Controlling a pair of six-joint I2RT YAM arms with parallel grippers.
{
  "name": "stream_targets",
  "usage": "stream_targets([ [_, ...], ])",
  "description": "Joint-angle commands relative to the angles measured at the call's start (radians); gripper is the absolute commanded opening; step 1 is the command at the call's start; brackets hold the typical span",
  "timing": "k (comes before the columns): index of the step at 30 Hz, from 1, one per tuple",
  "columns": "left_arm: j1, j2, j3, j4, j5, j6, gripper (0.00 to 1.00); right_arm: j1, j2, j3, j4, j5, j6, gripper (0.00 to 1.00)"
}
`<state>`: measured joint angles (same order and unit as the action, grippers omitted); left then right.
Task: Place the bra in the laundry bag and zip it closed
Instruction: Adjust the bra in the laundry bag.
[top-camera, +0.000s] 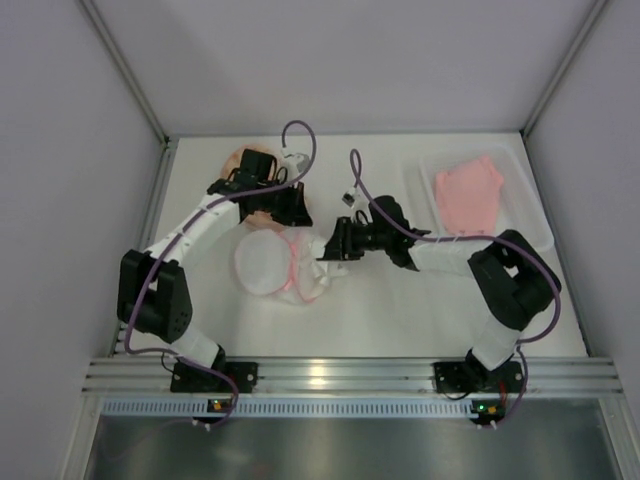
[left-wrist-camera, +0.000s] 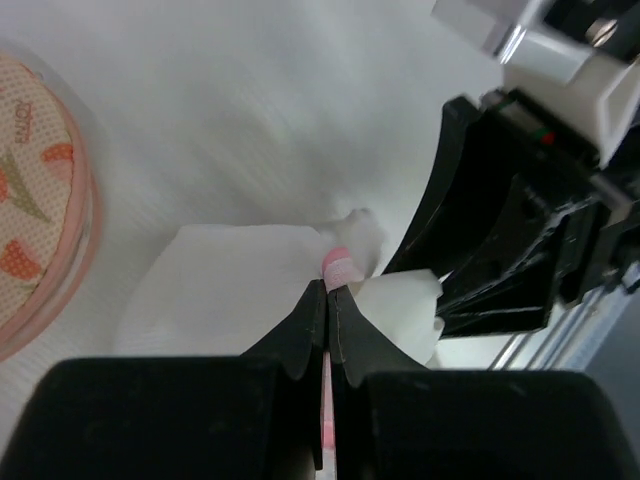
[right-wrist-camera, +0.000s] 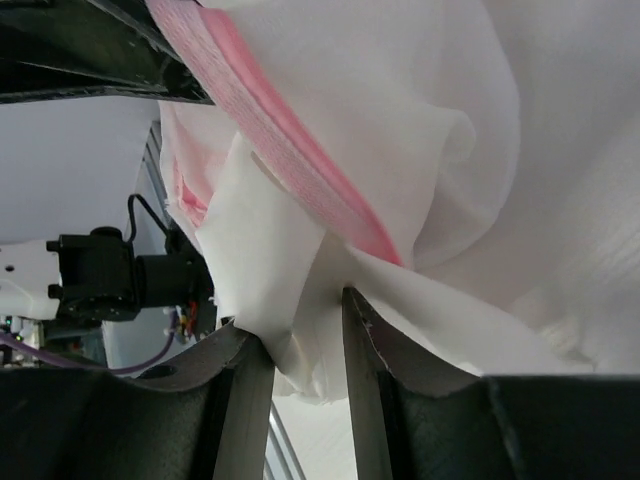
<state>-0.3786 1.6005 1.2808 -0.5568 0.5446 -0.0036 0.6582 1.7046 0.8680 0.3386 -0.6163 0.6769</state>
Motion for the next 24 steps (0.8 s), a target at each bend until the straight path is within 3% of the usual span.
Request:
stream_targets([
  [1,0.064,-0.065,-0.041,0.194,0.215,-0.250,0.00,0.024,0.016,0.069,0.083,0.039,0.096,0.32],
  [4,0.084,-0.070,-0.061,0.233,0.224,-0.302,0.00,0.026,-0.015,0.106,0.076,0.070,0.148,0.23],
  [5,0.086,-0.070,-0.069,0.235,0.229,-0.332,0.00,0.024,-0.028,0.121,0.070,0.073,0.156,0.12],
  [7,0.093,-0.079,-0.083,0.261,0.230,-0.369,0.00,0.024,-0.049,0.144,0.041,0.073,0.171,0.03],
  [14,0.138,-0.068,-0.141,0.348,0.236,-0.571,0.00,0.047,-0.086,0.285,-0.216,0.118,-0.026,0.00],
  [19,0.155,-0.053,-0.236,0.521,0.285,-0.819,0.00,0.063,-0.019,0.226,-0.121,0.164,0.044,0.00],
  [24,0.173,-0.048,-0.287,0.666,0.345,-0.927,0.00,0.058,0.131,0.262,-0.085,0.225,0.056,0.00],
])
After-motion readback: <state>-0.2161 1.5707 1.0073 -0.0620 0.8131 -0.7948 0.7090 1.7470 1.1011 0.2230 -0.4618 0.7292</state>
